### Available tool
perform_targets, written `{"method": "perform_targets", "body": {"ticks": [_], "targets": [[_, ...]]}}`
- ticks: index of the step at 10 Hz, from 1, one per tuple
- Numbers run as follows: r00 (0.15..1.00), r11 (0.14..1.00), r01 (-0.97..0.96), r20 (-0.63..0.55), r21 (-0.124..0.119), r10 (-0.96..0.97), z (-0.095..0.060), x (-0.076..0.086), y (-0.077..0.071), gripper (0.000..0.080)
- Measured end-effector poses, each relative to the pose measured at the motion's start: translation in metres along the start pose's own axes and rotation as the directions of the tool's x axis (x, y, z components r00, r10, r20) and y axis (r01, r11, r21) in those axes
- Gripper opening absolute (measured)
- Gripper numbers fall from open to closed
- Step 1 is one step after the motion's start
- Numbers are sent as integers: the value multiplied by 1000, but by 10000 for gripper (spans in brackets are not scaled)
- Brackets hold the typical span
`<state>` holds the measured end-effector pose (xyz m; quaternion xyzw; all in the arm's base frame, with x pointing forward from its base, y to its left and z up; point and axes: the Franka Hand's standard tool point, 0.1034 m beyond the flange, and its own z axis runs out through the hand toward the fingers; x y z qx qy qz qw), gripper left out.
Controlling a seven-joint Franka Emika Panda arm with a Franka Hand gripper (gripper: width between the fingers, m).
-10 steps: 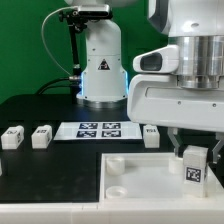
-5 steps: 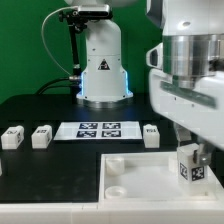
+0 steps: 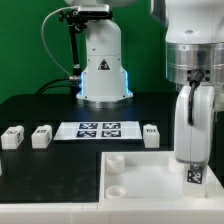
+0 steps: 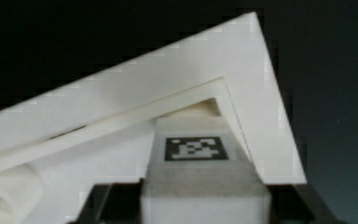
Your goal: Assemble one leg
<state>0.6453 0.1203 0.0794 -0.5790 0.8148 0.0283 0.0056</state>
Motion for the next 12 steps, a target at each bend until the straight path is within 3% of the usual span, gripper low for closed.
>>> {"method": "perform_targets", "body": {"ticks": [1, 2, 3, 4, 6, 7, 10, 11, 12], "targets": [[1000, 1000, 14, 0, -1, -14, 0, 0, 0, 294], [1000, 1000, 15, 0, -1, -15, 0, 0, 0, 490], [995, 995, 98, -4, 1, -98, 0, 0, 0, 490], [971, 971, 238, -8, 0, -238, 0, -1, 3, 611], [855, 852, 518, -37, 70, -517, -4, -6, 6, 643], [812, 809, 584, -47, 62, -582, 5, 0, 18, 648], [632, 631, 775, -61, 46, -772, 4, 2, 16, 649], [540, 539, 841, -68, 37, -839, 4, 3, 15, 649], [345, 346, 938, -90, 2, -934, 4, 4, 14, 649]]}}
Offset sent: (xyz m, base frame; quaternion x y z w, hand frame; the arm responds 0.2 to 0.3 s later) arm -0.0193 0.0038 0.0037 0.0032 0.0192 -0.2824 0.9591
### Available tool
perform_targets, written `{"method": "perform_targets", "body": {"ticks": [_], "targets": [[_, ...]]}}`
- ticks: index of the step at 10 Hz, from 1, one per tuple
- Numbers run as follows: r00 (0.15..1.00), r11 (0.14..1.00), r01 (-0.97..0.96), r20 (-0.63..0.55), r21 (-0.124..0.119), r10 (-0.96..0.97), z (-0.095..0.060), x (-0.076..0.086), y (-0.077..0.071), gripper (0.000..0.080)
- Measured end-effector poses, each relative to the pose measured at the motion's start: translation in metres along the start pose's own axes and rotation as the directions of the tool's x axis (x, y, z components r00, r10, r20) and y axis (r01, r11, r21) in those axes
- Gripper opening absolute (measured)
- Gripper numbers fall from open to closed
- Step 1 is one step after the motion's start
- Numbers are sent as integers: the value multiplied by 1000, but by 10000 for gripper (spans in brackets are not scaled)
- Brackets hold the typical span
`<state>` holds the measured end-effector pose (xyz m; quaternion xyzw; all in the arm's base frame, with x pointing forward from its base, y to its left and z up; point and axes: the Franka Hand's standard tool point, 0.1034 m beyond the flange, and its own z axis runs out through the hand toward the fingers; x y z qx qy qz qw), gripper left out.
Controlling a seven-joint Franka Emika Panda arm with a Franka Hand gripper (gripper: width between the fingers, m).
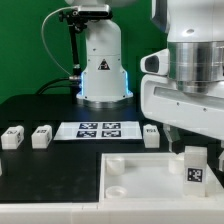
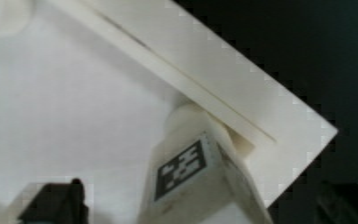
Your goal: Assemble one leg
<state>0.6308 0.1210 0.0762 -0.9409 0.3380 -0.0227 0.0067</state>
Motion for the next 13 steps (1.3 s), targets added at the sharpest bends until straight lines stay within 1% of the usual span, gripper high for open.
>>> {"method": "perform_targets", "body": {"ticks": [1, 2, 3, 4, 5, 6, 7, 8, 9, 11, 12, 13], "targets": [[984, 984, 179, -10, 3, -179, -3, 5, -2, 649], [917, 917, 399, -13, 8, -399, -2, 14, 4, 649], [865, 865, 502, -21, 15, -502, 2, 19, 10, 649], [841, 841, 541, -28, 15, -541, 6, 21, 14, 649], [845, 845, 534, -28, 12, -534, 5, 21, 14, 617], [873, 873, 487, -27, 13, -487, 5, 20, 14, 480], [869, 870, 494, -27, 10, -493, 5, 21, 14, 327], [897, 897, 442, -26, 14, -441, 6, 21, 14, 327], [952, 952, 307, -23, 18, -307, 6, 20, 14, 293], [997, 997, 71, -12, 26, -71, 6, 20, 12, 293], [993, 992, -121, 2, 26, 121, 4, 20, 4, 293], [959, 959, -284, 22, 17, 284, 4, 18, 2, 293]]}}
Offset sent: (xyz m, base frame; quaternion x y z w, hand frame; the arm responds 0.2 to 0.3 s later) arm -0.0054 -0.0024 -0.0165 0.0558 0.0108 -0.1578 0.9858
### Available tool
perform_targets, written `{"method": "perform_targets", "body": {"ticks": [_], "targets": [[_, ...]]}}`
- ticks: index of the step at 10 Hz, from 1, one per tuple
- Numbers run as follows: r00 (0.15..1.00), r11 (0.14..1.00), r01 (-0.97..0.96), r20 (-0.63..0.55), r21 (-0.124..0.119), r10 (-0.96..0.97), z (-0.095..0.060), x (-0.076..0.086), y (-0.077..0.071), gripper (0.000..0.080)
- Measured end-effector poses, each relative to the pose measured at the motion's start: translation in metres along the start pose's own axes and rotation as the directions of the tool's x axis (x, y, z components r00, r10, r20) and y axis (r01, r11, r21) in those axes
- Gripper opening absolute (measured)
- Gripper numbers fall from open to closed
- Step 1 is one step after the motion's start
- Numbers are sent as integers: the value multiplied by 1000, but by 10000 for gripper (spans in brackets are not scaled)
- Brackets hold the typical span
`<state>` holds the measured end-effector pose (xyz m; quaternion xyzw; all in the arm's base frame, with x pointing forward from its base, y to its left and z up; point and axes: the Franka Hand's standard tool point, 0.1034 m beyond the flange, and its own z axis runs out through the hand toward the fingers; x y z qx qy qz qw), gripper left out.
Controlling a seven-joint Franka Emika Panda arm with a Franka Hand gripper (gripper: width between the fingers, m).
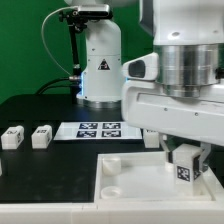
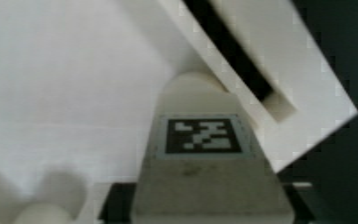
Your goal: Assemble one leg
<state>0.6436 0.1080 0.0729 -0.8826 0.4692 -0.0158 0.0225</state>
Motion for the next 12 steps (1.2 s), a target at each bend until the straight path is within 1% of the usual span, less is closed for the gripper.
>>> {"method": "perform_targets", "body": {"ticks": [1, 2, 3, 4, 5, 6, 7, 9, 10, 11, 12], "targets": [[985, 985, -170, 10, -1, 170, 0, -1, 0, 293], [932, 932, -362, 25, 2, 362, 1, -2, 0, 294], [886, 887, -462, 28, -9, 462, 0, -2, 0, 294], [812, 812, -583, 27, -17, 583, 2, -3, 0, 294], [681, 681, -731, 21, -32, 732, 4, -5, -1, 294], [639, 639, -768, 20, -39, 769, 3, -5, -1, 294], [561, 561, -827, 16, -42, 828, 3, -5, 0, 294], [554, 554, -832, 10, -38, 832, 3, -4, 1, 294], [571, 571, -820, 14, -40, 821, 4, -6, 1, 385], [590, 590, -806, 15, -40, 807, 4, -6, 1, 521], [591, 591, -806, 15, -40, 807, 4, -6, 1, 521]]}}
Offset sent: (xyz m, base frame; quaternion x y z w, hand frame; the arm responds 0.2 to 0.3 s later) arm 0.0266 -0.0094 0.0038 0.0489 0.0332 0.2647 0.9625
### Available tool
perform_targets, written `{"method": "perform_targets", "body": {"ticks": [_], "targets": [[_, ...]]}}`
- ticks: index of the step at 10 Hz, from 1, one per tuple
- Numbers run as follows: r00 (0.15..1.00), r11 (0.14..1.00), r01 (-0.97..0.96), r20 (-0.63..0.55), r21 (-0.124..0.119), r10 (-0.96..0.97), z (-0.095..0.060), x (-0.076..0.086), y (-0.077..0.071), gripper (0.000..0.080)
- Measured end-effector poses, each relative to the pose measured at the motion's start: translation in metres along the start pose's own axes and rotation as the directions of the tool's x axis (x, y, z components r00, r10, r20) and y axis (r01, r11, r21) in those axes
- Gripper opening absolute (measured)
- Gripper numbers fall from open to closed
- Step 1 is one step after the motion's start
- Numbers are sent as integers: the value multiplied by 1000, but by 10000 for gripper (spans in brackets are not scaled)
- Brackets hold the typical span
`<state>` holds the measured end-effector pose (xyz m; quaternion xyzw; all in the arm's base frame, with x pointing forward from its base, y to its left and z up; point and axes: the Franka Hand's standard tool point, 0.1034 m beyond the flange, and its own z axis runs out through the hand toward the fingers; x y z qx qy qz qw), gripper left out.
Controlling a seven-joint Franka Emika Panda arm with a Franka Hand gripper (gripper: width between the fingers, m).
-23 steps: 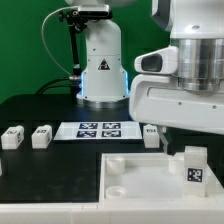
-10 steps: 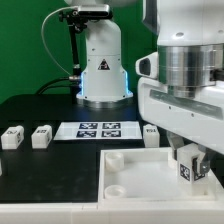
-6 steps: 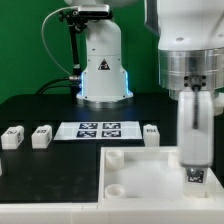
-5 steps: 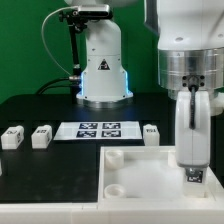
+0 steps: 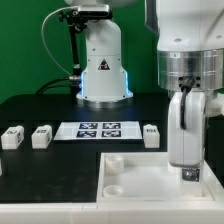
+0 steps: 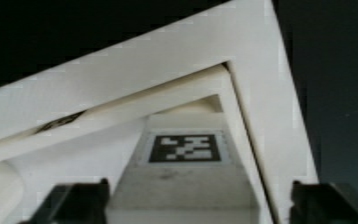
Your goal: Assemble one leg
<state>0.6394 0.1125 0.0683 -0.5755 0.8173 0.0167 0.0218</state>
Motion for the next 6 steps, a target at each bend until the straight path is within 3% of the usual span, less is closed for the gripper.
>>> {"method": "perform_targets", "body": {"ticks": [1, 2, 3, 4, 6], "targets": [[1000, 1000, 9, 7, 19, -10, -2, -2, -2, 630], [997, 986, 25, 62, 166, -36, -17, -8, -3, 644], [996, 984, 21, 79, 175, -36, -27, -10, 14, 644], [994, 984, 24, 97, 178, -42, -41, -22, 17, 648], [994, 986, 38, 99, 162, -55, -43, -28, 22, 649]]}}
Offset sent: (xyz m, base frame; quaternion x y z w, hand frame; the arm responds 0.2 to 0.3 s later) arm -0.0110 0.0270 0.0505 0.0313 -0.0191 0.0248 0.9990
